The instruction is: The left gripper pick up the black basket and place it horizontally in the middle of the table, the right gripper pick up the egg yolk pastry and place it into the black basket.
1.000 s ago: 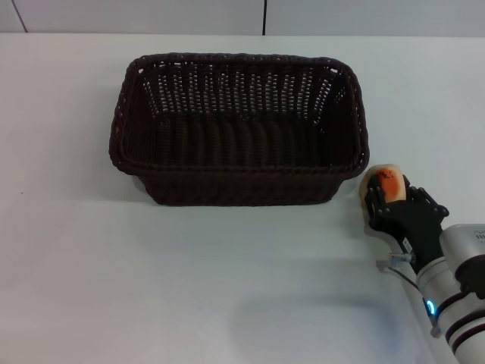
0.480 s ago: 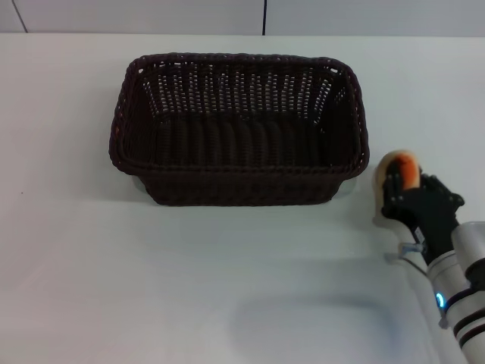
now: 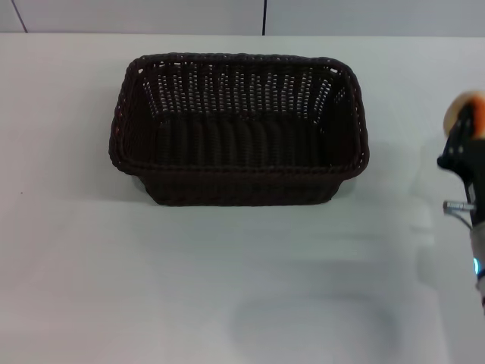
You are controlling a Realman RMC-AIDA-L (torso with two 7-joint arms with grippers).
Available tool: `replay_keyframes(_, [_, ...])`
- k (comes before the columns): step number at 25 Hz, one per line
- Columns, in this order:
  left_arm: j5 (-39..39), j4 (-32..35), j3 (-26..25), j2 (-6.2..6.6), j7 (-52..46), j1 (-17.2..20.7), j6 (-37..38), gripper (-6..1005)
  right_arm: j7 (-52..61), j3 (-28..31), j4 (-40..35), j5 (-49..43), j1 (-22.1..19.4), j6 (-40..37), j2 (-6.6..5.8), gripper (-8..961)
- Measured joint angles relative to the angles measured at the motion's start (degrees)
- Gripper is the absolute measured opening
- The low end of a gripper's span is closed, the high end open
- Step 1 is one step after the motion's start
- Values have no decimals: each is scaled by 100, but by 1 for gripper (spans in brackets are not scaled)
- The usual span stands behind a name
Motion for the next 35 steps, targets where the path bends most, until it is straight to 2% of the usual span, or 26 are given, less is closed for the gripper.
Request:
replay_keyframes(5, [0, 14, 0, 0, -3, 0, 0, 267, -344, 2, 282, -625, 175, -253, 1, 163])
replay_keyframes(8, [0, 47, 0, 0, -3, 0, 10, 267, -357, -18, 472, -1173, 358, -192, 6, 137])
replay_keyframes(11, [0, 51, 0, 0, -3, -2, 14, 267, -358, -51, 531, -1290, 462, -94, 9, 112])
replay_keyframes(18, [-44, 58, 0, 0, -3, -7, 11, 267, -274, -61, 444, -1385, 1048, 1051, 27, 74])
replay_keyframes(21, [-59, 61, 0, 0, -3, -4, 11, 267, -266, -55, 430, -1391, 1127, 1222, 18, 73])
replay_keyframes(26, [-62, 62, 0, -6, -3, -2, 9, 267, -260, 8, 436, -1414, 1122, 1359, 8, 115])
replay_keyframes(32, [-64, 62, 10, -20, -7, 1, 2, 267, -316, 199, 456, -1423, 917, 1268, 7, 165])
replay_keyframes(35, [-67, 62, 24, -23, -34, 15, -1, 267, -330, 308, 483, -1448, 809, 1199, 6, 275])
